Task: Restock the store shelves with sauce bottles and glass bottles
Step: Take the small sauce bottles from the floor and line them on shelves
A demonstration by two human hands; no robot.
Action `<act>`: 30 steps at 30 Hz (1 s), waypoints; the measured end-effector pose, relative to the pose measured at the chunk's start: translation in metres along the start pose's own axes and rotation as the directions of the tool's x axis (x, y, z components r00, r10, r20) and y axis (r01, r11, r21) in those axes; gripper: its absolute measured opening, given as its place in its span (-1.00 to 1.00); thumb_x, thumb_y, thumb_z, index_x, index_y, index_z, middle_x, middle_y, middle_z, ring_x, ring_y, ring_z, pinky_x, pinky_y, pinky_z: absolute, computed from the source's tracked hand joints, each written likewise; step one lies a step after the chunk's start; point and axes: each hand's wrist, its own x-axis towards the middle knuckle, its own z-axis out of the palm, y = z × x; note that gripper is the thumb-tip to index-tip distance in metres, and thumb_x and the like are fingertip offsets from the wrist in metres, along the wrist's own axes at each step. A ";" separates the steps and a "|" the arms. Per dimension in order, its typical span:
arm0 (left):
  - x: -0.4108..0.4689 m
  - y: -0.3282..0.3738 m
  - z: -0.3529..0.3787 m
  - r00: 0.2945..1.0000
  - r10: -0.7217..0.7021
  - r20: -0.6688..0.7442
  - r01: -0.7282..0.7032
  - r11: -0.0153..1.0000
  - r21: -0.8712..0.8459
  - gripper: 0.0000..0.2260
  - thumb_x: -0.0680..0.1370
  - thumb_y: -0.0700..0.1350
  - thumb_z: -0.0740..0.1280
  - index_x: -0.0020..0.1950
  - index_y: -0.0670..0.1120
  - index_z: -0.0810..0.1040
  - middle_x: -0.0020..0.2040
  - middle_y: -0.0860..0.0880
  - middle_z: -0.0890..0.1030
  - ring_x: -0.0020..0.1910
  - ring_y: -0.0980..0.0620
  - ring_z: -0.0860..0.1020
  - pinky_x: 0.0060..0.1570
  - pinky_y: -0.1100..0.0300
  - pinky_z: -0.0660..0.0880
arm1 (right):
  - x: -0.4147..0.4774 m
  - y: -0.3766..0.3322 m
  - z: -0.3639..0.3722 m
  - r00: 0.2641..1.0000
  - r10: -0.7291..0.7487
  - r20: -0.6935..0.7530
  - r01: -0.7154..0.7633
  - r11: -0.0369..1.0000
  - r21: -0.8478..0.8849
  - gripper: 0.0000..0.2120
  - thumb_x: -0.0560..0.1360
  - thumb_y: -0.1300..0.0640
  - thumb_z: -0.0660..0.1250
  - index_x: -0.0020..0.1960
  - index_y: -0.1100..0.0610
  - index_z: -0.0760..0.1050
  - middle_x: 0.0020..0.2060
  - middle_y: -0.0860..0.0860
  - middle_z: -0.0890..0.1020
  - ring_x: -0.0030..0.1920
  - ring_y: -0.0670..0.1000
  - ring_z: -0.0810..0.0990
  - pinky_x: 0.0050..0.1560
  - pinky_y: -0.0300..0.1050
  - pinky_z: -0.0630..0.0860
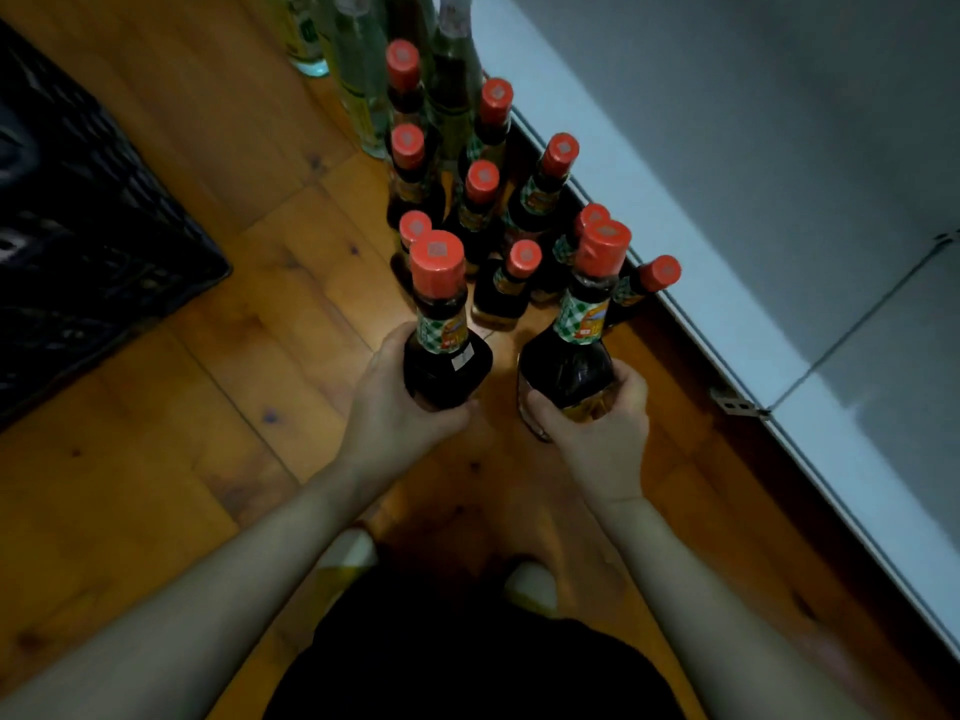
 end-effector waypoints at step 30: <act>-0.273 0.536 -0.273 0.825 0.521 0.217 -0.525 0.850 -0.043 -0.39 0.26 -0.14 0.56 0.10 0.17 0.25 -0.12 0.37 0.38 -0.18 0.52 0.37 -0.24 0.64 0.31 | -0.233 -0.454 -0.392 0.913 -0.075 -0.400 0.214 0.924 0.316 -0.43 0.27 0.18 0.54 0.17 0.03 0.34 0.02 -0.11 0.53 0.03 -0.22 0.52 -0.04 -0.41 0.48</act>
